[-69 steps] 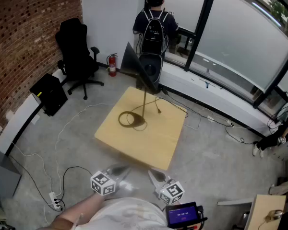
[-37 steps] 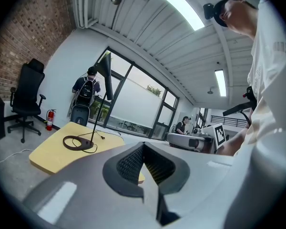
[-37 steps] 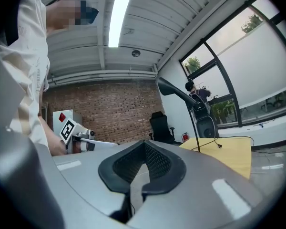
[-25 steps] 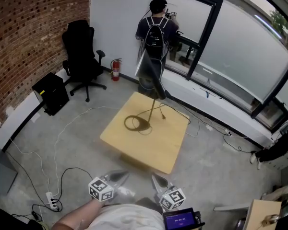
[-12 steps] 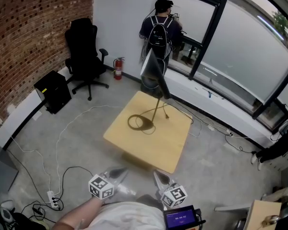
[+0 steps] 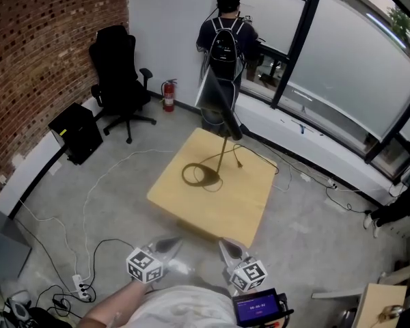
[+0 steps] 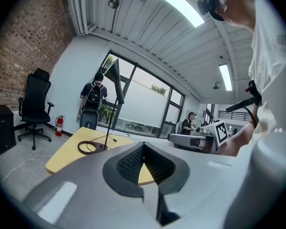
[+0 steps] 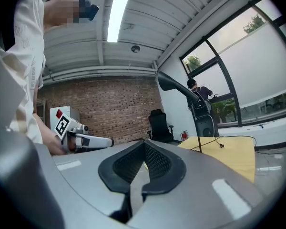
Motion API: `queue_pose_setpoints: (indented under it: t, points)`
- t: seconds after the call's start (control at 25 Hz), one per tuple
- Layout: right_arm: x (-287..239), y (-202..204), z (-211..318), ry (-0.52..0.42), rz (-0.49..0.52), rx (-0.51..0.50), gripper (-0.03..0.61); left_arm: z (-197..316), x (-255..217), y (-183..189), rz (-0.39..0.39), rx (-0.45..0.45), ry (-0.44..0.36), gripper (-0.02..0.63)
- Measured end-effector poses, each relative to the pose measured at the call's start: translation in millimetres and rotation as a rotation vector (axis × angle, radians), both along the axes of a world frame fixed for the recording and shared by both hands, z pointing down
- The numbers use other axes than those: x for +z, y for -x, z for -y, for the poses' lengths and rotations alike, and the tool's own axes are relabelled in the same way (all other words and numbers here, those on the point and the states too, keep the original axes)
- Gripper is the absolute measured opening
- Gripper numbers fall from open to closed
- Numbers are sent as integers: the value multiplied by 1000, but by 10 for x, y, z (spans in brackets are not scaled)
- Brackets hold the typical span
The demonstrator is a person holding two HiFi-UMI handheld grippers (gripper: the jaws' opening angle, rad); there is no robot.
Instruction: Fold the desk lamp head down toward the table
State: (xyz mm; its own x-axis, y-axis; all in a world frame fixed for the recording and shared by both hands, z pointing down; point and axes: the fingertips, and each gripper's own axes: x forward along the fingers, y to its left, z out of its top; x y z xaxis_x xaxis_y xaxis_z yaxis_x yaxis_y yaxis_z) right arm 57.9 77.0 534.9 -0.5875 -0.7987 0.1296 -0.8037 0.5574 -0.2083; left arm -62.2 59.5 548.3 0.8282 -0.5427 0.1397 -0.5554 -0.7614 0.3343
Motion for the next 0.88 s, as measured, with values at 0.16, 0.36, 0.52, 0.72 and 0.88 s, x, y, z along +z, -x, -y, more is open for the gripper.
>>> queue_pose_setpoints:
  t: [0.16,0.36,0.52,0.72,0.88]
  points:
    - [-6,-70,231,-7,13,-6,9,185,-10,-69,10,-6,0,0]
    - [-18,-240,551,-17,30,0,10,522,-76,-218,12,-15,-14,0]
    - [1,-360,779,-18,24,-2,9,742,-92,-363,12,-13,-15,0]
    - [24,-507,1027,-13,17,-10,9,985,-86,-555,32,-12,-13,0]
    - [50,-619,1192,-8,8,-23,9,1202,-102,-665,41,-31,-13,0]
